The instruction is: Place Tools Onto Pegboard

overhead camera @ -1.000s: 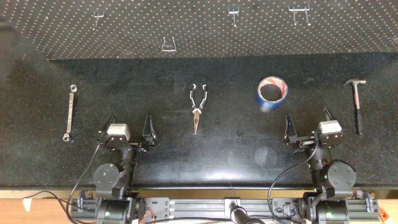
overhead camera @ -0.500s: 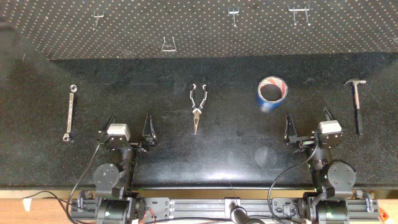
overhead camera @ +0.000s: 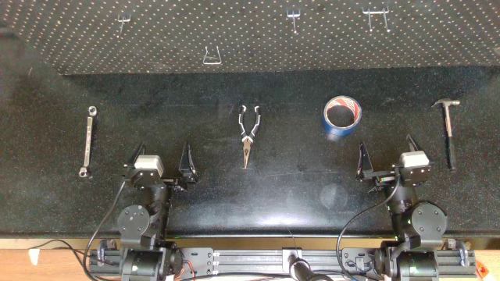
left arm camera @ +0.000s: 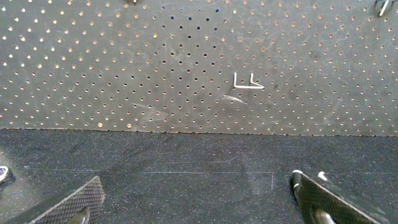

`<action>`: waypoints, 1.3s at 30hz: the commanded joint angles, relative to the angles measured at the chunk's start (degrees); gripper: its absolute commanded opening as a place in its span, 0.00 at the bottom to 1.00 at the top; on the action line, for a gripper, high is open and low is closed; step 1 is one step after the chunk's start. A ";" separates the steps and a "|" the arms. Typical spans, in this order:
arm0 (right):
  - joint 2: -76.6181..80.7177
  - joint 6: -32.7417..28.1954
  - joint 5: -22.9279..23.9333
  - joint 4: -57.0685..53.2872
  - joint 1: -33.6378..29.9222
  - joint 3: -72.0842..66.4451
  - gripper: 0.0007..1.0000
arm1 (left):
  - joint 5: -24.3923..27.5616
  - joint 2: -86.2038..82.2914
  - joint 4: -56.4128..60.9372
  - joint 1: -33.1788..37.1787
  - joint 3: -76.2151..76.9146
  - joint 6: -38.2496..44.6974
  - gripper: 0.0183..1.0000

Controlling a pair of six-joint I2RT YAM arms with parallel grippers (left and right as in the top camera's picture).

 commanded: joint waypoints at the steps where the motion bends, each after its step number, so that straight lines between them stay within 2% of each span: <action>1: -0.63 0.46 0.94 -0.22 0.39 -0.24 0.99 | 0.79 -0.59 -0.44 -0.22 -0.09 0.50 1.00; 20: -0.63 0.46 0.94 -0.22 0.39 -0.24 0.99 | 0.81 -0.52 -0.44 -0.26 -0.09 0.50 1.00; 26: -0.63 0.46 0.94 -0.22 0.39 -0.24 0.99 | 2.29 -0.28 -0.09 -0.22 -0.07 0.61 1.00; 29: -0.63 0.46 0.94 -0.22 0.39 -0.24 0.99 | 2.29 5.51 -0.11 1.33 2.43 6.10 1.00; 33: -0.63 0.46 0.94 -0.22 0.39 -0.24 0.99 | 1.77 22.05 -4.70 6.05 12.13 13.07 1.00; 37: -0.63 0.46 0.94 -0.22 0.39 -0.24 1.00 | -5.84 41.88 -18.36 12.70 28.68 14.29 1.00; 39: -0.63 0.46 0.94 -0.22 0.39 -0.24 0.99 | -11.50 51.49 -28.76 15.98 38.73 14.53 1.00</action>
